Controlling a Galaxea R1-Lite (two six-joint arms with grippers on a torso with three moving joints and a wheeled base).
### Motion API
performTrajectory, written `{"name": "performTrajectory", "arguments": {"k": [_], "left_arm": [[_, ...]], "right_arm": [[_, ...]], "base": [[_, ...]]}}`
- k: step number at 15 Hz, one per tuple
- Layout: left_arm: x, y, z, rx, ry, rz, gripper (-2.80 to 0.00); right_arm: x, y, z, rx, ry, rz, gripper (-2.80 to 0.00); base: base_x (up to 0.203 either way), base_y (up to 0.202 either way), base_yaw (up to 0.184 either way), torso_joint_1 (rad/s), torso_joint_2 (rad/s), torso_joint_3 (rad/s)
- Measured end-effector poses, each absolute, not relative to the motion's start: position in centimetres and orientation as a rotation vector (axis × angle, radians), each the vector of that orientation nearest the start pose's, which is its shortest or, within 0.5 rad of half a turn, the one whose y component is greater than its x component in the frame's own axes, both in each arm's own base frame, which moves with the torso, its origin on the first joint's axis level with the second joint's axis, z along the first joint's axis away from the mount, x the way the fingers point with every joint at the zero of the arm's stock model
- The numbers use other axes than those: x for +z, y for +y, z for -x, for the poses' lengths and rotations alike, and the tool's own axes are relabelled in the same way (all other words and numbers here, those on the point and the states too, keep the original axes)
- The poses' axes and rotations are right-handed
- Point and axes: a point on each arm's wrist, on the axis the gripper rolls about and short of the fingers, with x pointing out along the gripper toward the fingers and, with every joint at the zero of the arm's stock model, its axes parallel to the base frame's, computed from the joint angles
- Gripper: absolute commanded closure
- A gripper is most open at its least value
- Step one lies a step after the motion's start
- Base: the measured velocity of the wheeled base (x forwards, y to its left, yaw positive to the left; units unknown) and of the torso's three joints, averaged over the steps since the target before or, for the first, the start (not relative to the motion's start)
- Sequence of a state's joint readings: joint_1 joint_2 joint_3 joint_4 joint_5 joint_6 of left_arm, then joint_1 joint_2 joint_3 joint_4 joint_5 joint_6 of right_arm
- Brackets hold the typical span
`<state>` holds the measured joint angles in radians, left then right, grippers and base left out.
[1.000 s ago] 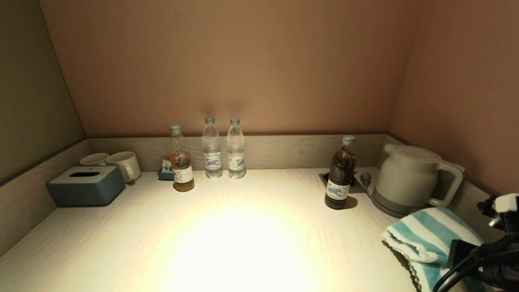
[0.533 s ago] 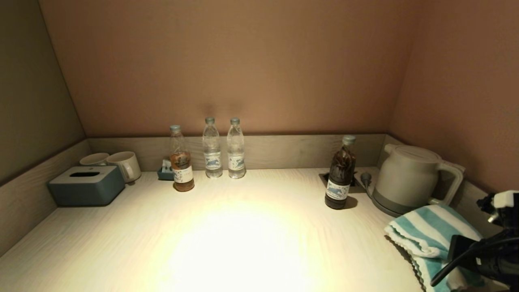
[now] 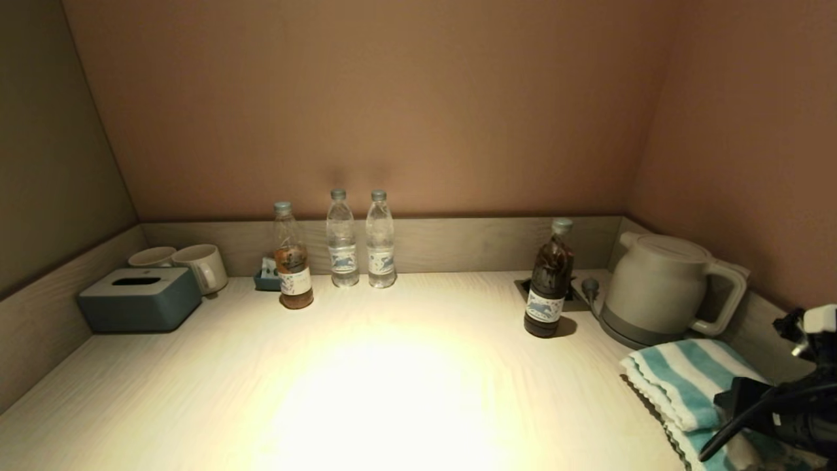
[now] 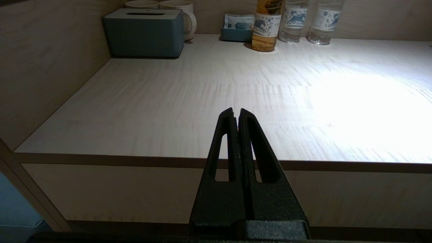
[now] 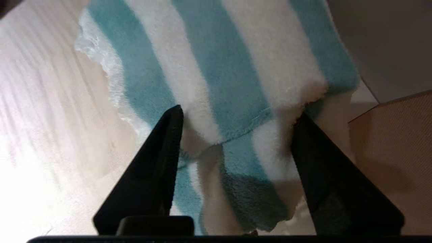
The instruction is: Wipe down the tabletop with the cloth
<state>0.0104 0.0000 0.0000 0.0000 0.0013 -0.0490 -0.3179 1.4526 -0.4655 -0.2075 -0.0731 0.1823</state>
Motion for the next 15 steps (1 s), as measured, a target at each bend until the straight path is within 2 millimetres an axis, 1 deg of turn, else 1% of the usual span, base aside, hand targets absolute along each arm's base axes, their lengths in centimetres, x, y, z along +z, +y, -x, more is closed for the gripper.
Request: {"name": "performTrajectory", "arguments": {"k": [4,8,10,12,13,15], "left_arm": [[7.5,0.0,2.3,0.012,0.000,0.050,0.00],[7.5,0.0,2.3,0.012,0.000,0.049,0.00],[7.5,0.0,2.3,0.012,0.000,0.049,0.00],[7.5,0.0,2.3,0.011,0.000,0.049,0.00],[7.5,0.0,2.3,0.011,0.000,0.049,0.00],[7.5,0.0,2.3,0.012,0.000,0.049,0.00]], "right_arm": [[14.3,-5.8,-17.1,-0.428,0.645,-0.221,-2.80],[16.7,-4.9,-14.3,-0.406,0.531,-0.146,-2.80],[17.4,-4.4,-13.1,-0.392,0.500,-0.112,-2.80],[18.1,-3.8,-11.3,-0.362,0.448,-0.080,-2.80],[18.5,-3.3,-10.2,-0.341,0.410,-0.062,0.00],[19.3,-2.4,-7.7,-0.285,0.334,-0.023,0.00]], "base": [[0.000,0.000,0.000,0.000,0.00,0.000],[0.000,0.000,0.000,0.000,0.00,0.000],[0.000,0.000,0.000,0.000,0.00,0.000],[0.000,0.000,0.000,0.000,0.00,0.000],[0.000,0.000,0.000,0.000,0.00,0.000],[0.000,0.000,0.000,0.000,0.00,0.000]]}}
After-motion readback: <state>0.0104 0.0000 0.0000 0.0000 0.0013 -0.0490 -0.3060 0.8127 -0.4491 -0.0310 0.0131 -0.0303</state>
